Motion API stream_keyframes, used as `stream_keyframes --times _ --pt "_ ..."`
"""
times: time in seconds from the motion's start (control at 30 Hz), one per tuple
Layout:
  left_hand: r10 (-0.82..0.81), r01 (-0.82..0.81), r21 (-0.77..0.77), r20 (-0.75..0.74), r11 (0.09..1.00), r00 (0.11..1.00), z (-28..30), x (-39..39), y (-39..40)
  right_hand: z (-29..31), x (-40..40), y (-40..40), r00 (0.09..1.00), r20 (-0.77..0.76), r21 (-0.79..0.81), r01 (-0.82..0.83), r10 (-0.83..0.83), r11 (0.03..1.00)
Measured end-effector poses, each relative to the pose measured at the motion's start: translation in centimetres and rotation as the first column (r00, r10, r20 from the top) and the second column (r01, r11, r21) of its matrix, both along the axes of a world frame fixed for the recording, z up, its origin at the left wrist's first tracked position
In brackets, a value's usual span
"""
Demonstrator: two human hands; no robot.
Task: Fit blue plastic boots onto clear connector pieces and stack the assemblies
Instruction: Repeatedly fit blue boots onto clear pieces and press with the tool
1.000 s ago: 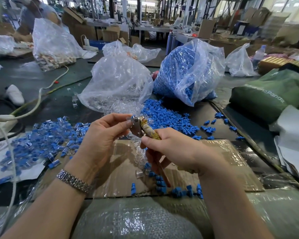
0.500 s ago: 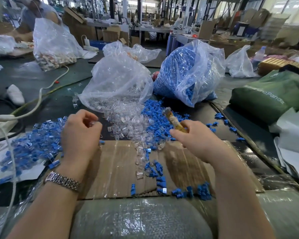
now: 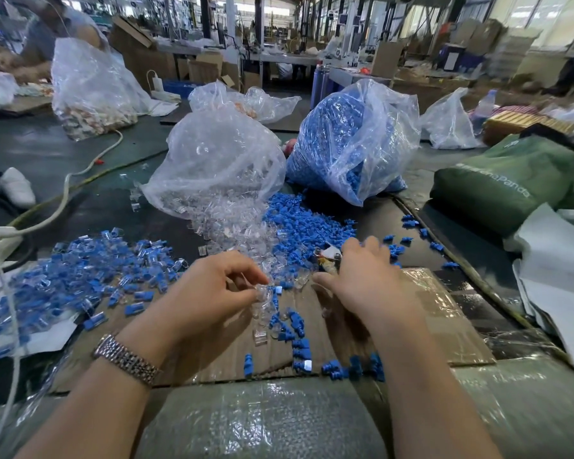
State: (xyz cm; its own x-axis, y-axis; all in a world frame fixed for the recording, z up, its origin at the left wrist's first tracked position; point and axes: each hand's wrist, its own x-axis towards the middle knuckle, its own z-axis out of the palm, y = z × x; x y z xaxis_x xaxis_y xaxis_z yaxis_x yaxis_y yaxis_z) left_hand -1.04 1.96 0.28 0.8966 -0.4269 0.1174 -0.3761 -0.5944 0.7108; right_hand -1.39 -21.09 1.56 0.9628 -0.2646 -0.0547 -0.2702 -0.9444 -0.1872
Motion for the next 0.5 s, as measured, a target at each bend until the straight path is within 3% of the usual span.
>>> stream_keyframes --times 0.1,0.2,0.3,0.5 --pt "0.002 -0.007 0.075 0.060 0.997 0.998 -0.4 0.2 -0.3 0.7 -0.1 1.5 0.969 0.145 0.084 -0.214 0.201 0.973" --pt "0.013 -0.024 0.111 0.099 0.993 0.995 -0.7 0.3 -0.4 0.8 -0.4 2.9 0.906 0.164 0.162 -0.416 0.391 0.895" --pt "0.025 -0.043 0.137 0.131 0.990 0.991 -0.9 0.4 -0.5 0.2 -0.2 3.7 0.877 0.106 0.041 -0.474 0.468 0.880" --pt "0.057 -0.074 0.137 0.126 0.988 0.990 -1.0 0.5 -0.2 -0.7 0.2 4.0 0.863 0.083 -0.026 -0.498 0.498 0.867"
